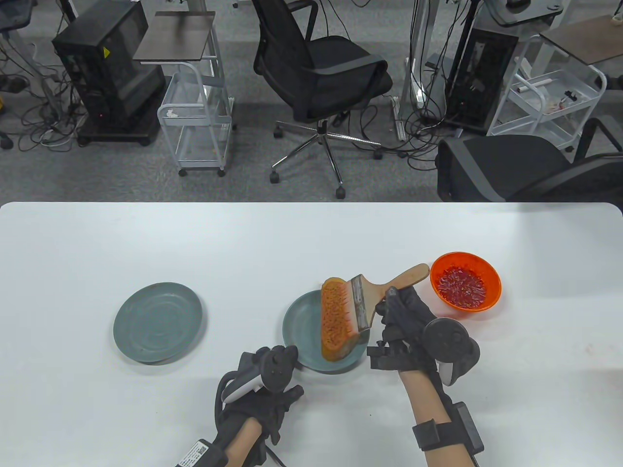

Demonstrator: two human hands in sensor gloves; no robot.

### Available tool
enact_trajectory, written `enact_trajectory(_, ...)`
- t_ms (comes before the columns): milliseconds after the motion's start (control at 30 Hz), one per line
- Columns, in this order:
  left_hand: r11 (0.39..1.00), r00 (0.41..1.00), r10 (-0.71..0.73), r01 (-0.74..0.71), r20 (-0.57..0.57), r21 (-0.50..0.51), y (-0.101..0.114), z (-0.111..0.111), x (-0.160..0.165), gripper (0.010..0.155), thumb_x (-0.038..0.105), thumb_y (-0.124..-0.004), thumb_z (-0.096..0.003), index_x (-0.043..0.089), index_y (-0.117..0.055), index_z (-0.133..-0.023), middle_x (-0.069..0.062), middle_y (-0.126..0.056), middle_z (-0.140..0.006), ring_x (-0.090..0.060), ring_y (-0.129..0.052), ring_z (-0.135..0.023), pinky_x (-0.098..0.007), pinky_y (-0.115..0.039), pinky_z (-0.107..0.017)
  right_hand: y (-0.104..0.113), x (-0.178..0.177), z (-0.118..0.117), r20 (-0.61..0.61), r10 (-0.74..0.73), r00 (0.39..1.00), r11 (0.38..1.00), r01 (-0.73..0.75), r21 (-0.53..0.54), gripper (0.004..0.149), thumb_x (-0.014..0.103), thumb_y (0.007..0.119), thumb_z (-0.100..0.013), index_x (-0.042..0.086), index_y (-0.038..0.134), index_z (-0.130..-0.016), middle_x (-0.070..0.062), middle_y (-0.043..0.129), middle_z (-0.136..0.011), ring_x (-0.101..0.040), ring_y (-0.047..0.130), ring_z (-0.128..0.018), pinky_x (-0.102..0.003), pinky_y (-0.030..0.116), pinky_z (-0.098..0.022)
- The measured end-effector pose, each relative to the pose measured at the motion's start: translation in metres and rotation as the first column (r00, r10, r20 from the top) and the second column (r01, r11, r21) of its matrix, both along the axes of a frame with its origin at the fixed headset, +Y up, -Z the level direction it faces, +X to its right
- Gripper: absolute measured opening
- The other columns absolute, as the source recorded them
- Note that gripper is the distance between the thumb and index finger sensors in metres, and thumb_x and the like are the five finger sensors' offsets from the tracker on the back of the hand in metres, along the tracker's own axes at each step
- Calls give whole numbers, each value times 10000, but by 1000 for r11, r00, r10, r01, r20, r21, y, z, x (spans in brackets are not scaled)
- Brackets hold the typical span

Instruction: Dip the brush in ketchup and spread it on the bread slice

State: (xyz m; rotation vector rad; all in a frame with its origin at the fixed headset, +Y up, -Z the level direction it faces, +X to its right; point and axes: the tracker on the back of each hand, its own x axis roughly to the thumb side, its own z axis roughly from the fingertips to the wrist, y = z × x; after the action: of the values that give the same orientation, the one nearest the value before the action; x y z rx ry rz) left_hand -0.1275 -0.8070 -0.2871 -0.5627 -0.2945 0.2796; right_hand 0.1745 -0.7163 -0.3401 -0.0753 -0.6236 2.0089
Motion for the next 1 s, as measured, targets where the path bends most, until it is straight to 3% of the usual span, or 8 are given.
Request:
enact_trajectory(100,1000,1000,3,-3,-1,4,0,0,0,769,503,-563,-630,253,4,-1086,-112,-60,-1177,-438,-22,-1058,-647,-145,-677,-11,-9,-4,-73,-56,996,994,49,-95,464,223,857,-537,-130,842,-838,-343,950,-594,-226,1139,-324,-279,1017,-177)
enact_trajectory(200,1000,1000,2,-2,-2,4,0,0,0,768,503,-564,-630,254,2,-1086,-112,-63,-1177,-438,-25,-1059,-647,-147,-677,-11,-11,-3,-55,62,997,995,-65,-71,466,225,856,-535,-130,846,-837,-338,955,-592,-219,1142,-324,-276,1020,-178)
enact_trajectory(367,1000,1000,0,0,-3,4,0,0,0,768,505,-564,-630,255,1,-1086,-109,-64,-1177,-437,-27,-1060,-647,-149,-678,15,-3,9,120,387,914,892,-404,201,467,253,839,-542,-97,833,-851,-303,957,-612,-179,1143,-342,-246,1026,-194)
enact_trajectory(500,1000,1000,-3,3,-3,3,0,0,0,768,506,-560,-631,254,5,-1085,-110,-59,-1177,-437,-24,-1060,-649,-148,-677,15,-3,8,24,189,982,968,-191,163,466,251,844,-541,-96,834,-852,-311,951,-616,-192,1140,-341,-255,1022,-194)
enact_trajectory(600,1000,1000,0,0,-6,2,0,0,0,768,505,-562,-630,255,4,-1085,-111,-60,-1176,-439,-22,-1058,-649,-145,-677,0,-15,1,-118,-44,992,999,44,-3,464,225,853,-541,-121,833,-850,-338,942,-611,-226,1131,-339,-287,1011,-193)
enact_trajectory(733,1000,1000,2,-2,-6,2,0,0,0,767,504,-562,-630,255,3,-1085,-110,-59,-1176,-438,-22,-1058,-648,-145,-676,-6,-21,-1,-72,124,990,992,-125,-2,463,218,859,-534,-126,839,-843,-345,945,-606,-233,1139,-331,-289,1017,-188)
enact_trajectory(900,1000,1000,5,-5,-5,2,0,0,0,769,503,-565,-630,255,3,-1085,-111,-60,-1176,-438,-21,-1058,-649,-144,-676,10,-6,6,125,343,931,917,-360,169,465,241,844,-541,-112,835,-844,-316,955,-603,-187,1145,-339,-250,1029,-192)
enact_trajectory(1000,1000,1000,2,-2,-5,0,0,0,0,768,503,-564,-630,254,3,-1085,-110,-59,-1176,-438,-21,-1058,-650,-145,-676,12,-6,7,58,250,967,951,-256,174,464,247,845,-543,-92,826,-859,-319,942,-632,-212,1141,-358,-267,1025,-210)
